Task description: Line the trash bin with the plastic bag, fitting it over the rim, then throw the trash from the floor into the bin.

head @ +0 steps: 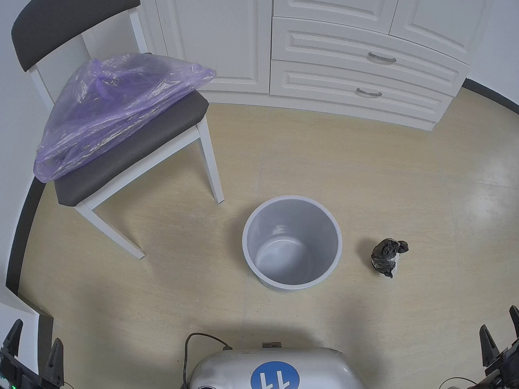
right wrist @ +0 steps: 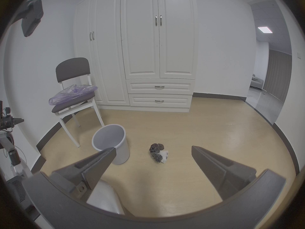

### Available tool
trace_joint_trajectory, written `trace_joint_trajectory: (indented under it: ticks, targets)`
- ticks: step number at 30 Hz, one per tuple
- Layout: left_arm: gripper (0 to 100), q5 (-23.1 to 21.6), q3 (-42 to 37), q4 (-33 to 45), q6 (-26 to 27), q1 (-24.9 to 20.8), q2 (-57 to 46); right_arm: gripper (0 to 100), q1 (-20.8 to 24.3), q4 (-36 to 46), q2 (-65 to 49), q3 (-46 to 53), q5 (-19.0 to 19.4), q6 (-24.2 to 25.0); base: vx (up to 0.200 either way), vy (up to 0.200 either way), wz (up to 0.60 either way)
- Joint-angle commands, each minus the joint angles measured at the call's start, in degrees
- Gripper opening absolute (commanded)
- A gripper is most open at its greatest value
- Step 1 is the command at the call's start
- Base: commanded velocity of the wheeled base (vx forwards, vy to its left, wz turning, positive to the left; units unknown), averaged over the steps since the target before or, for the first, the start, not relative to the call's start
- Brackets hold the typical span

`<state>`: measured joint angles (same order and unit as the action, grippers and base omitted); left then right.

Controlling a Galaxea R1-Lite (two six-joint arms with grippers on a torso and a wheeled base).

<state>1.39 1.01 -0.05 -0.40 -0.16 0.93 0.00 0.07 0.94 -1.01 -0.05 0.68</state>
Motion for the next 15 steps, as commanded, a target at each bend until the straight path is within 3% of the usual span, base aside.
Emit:
trace_joint_trajectory:
  ticks: [1,7,15]
  targets:
    - [100,0.1,-1.0,0.0,-0.2,0.1,-0.9,100,0.0,0.0,-0.9,1.0,0.0,0.0,0.000,0.000,0.00]
    - [100,0.4,-1.0,0.0,-2.6,0.1,-0.9,100,0.0,0.0,-0.9,1.0,0.0,0.0,0.000,0.000,0.00]
    - [100,0.5,-1.0,-0.1,-1.8,0.1,-0.9,100,-0.2,-0.1,-0.9,1.0,-0.4,-0.4,0.000,0.000,0.00]
